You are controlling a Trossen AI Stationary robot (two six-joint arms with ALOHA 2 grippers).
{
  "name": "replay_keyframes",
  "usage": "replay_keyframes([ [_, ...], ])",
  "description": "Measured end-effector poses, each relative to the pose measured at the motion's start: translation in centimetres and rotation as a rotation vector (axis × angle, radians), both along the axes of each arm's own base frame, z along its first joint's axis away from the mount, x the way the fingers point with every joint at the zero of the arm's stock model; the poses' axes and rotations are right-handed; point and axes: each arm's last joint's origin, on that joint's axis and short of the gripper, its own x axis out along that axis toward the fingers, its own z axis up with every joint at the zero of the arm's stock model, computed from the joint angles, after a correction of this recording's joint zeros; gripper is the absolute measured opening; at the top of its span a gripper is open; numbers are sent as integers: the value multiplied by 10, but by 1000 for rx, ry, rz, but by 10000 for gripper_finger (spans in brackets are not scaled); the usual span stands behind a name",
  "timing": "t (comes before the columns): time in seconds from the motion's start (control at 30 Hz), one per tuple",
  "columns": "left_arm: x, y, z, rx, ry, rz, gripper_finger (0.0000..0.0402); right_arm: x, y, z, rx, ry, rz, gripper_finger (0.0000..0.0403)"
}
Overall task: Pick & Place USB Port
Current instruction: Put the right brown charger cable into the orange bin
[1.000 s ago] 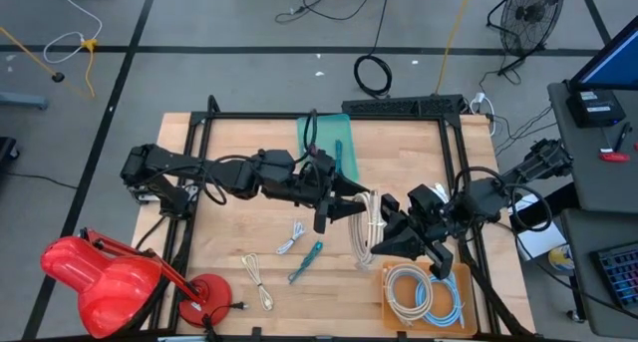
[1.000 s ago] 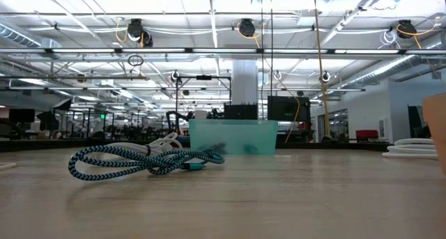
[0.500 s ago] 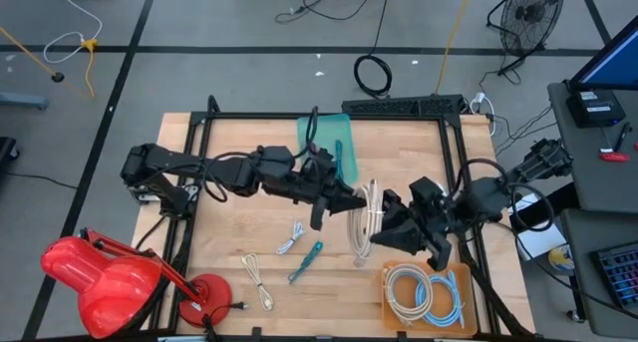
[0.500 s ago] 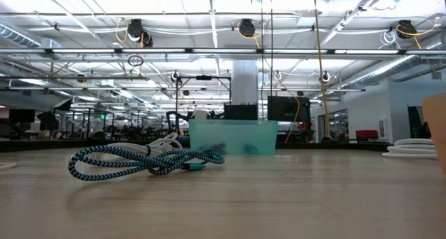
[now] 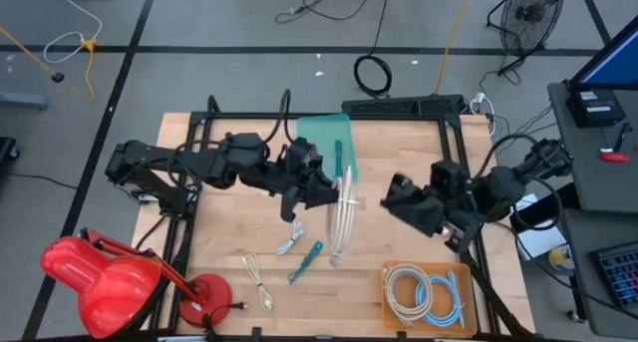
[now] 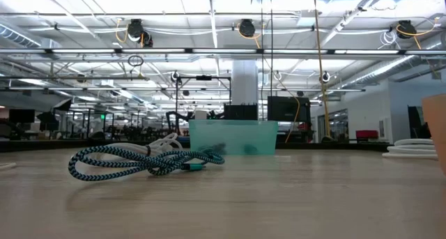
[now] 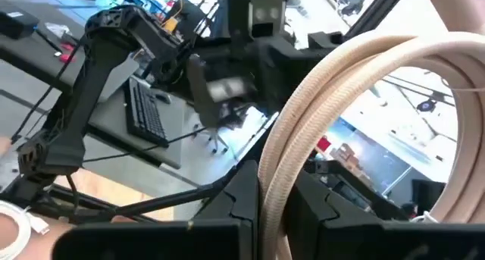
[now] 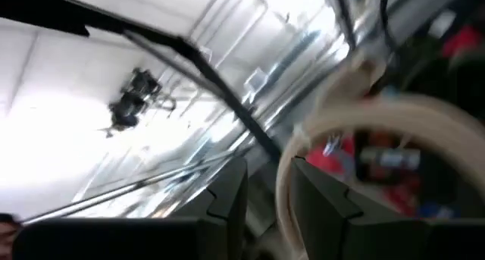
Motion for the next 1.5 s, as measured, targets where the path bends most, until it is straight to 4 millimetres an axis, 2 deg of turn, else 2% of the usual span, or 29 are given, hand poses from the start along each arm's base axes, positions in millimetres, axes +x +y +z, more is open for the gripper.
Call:
replay_keyframes([
  [0.1, -5, 1, 1, 3, 36, -29, 33, -4, -6, 5, -118, -46, -195, 88],
  [0.17, -8, 2, -1, 12, 67, -39, 33, -9, -11, 9, -275, -45, -378, 86],
  [0.27, -9, 6, -2, -2, 105, -24, 33, -14, -18, 9, -521, 66, -667, 83],
  [0.33, -11, 7, -2, -16, 116, -10, 33, -15, -23, 8, -597, 191, -839, 81],
  [0.5, -15, 10, 4, -39, 90, 71, 33, -28, -49, 11, -607, 609, -1267, 79],
  [0.6, -15, 13, 6, -71, 81, 145, 33, -35, -71, 15, -525, 808, -1416, 78],
  [0.67, -15, 14, 6, -81, 78, 188, 33, -39, -82, 18, -525, 844, -1467, 76],
  [0.83, -15, 15, 6, -92, 76, 270, 33, -51, -93, 29, -667, 702, -1512, 74],
  [0.97, -15, 14, 6, -98, 81, 329, 33, -49, -96, 35, -858, 655, -1538, 77],
  [1.1, -16, 13, 5, -108, 93, 343, 33, -33, -91, 48, -1188, 714, -1464, 74],
  [1.2, -16, 13, 2, -105, 119, 360, 33, -13, -83, 50, -1380, 765, -1345, 69],
  [1.27, -15, 13, 0, -104, 134, 366, 33, 0, -72, 41, -1559, 810, -1215, 64],
  [1.37, -15, 17, -4, -108, 178, 378, 33, 18, -54, 14, -1787, 883, -1016, 54],
  [1.43, -15, 21, -9, -117, 229, 381, 33, 24, -41, -3, -1864, 920, -908, 49],
  [1.5, -14, 25, -14, -130, 284, 366, 33, 25, -29, -14, -1865, 939, -855, 44],
])
